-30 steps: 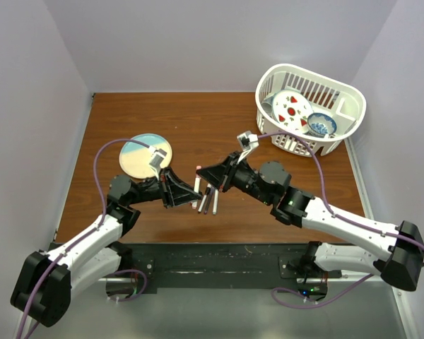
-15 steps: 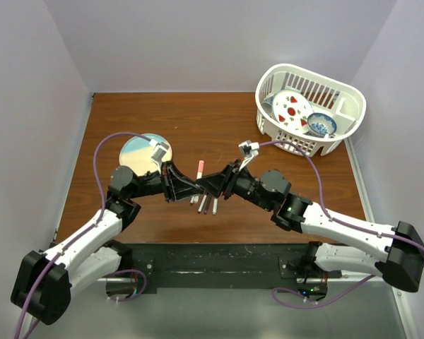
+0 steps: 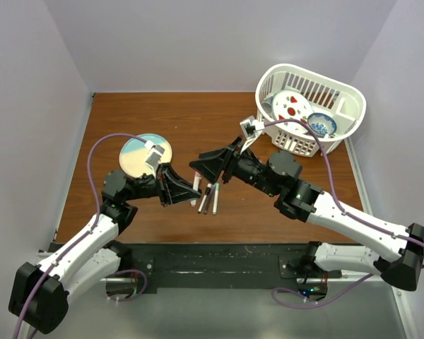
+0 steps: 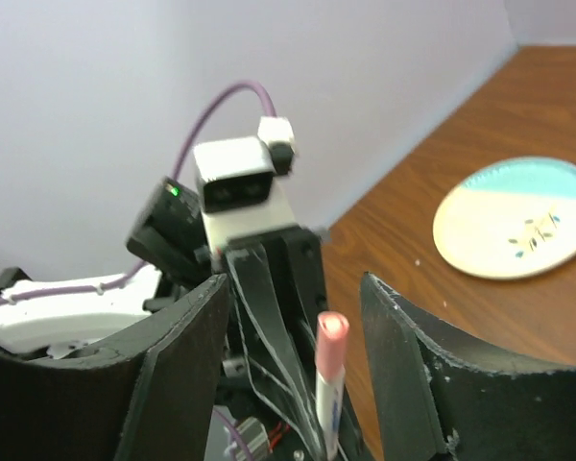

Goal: Insert the pens into the pen caps

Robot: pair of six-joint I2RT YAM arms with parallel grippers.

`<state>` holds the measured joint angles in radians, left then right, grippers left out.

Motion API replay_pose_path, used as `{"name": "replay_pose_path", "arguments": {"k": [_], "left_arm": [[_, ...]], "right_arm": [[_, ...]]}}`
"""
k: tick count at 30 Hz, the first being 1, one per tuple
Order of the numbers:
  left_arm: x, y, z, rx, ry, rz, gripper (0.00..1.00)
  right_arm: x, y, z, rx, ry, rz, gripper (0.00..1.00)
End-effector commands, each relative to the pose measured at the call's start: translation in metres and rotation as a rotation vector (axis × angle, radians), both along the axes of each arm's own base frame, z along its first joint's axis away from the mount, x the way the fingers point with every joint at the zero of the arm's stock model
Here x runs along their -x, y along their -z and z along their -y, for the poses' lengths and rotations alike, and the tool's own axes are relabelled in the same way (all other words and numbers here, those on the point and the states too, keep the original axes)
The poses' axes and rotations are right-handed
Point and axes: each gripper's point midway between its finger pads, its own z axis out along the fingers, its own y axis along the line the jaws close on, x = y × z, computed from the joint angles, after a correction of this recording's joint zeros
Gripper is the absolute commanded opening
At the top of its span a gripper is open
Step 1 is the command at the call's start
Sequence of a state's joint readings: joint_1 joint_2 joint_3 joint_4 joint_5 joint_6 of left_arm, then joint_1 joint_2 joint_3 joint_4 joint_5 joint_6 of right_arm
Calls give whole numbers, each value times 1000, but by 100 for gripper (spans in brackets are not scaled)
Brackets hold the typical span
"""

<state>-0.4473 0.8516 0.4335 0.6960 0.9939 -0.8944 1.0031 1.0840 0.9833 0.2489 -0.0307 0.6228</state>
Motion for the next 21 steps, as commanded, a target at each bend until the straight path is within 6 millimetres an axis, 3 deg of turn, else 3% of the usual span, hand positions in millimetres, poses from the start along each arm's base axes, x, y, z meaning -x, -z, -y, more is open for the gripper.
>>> {"name": "replay_pose_path", "arguments": {"k": [1,11,16,21], "left_arm": [[11,-10,-3,27,36,91,0],[16,-12,-4,38,52,97,0],[17,-12,-4,41,52,100,0],[18,-13,-4,41,57,100,0]], "right_arm": [[1,-8,-16,51,-54,58,57],[2,-8,-31,52,-104,56,52],[3,-2,-33,39,-113,37,37],[5,4,-32,29,-121,26,37]]}}
